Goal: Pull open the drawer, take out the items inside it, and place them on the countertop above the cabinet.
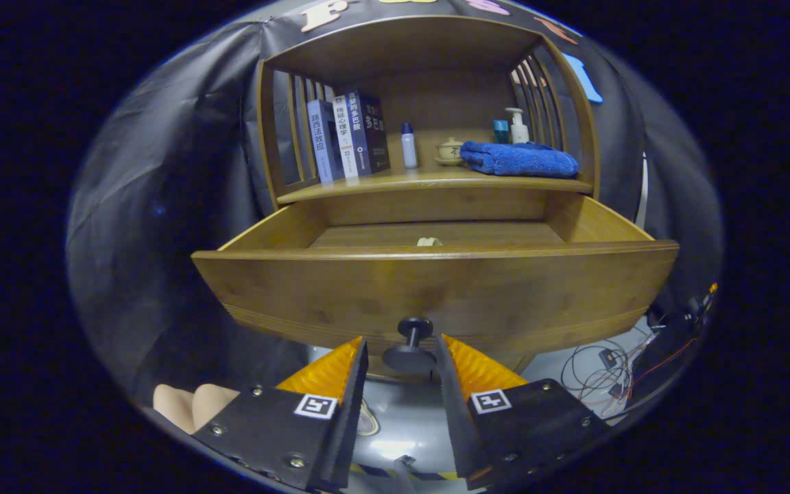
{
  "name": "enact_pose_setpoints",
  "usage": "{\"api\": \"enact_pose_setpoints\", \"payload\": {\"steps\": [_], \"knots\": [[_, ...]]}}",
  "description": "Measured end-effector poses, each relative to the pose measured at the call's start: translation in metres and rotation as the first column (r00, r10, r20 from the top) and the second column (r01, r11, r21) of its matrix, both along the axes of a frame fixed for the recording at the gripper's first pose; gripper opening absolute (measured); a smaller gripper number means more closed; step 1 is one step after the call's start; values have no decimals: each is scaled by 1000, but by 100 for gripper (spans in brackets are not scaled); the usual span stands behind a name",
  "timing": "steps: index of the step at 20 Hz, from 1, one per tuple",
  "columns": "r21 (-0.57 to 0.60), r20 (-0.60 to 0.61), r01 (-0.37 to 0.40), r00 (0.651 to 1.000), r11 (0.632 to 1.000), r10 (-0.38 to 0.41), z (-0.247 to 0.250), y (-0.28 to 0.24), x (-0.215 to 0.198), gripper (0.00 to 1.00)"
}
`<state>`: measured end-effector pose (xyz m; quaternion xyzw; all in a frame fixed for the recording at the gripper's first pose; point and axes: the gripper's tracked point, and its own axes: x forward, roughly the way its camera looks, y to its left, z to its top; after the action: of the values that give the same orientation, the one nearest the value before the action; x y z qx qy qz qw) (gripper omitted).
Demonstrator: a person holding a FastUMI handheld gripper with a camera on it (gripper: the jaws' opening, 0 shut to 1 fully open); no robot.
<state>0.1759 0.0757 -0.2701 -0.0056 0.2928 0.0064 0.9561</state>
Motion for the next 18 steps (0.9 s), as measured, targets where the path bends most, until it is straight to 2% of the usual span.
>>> {"api": "enact_pose_setpoints", "payload": {"steps": [2, 3, 5, 7, 11, 13, 15, 18], "knots": [[32, 26, -7, 1000, 999, 7, 25, 8, -8, 57], [41, 76, -1, 997, 999, -2, 44, 7, -5, 56], [39, 191, -13, 982, 999, 5, 83, 6, 15, 56], [13, 205, -22, 979, 1000, 19, 113, 4, 47, 56], [-92, 56, -6, 998, 996, 11, 100, -14, 113, 56], [-87, -34, -13, 999, 996, 10, 83, -10, 145, 56], [-71, -145, -16, 989, 997, 5, 60, -5, 164, 56], [-95, -260, 18, 965, 995, -42, 18, -12, 182, 56]]}}
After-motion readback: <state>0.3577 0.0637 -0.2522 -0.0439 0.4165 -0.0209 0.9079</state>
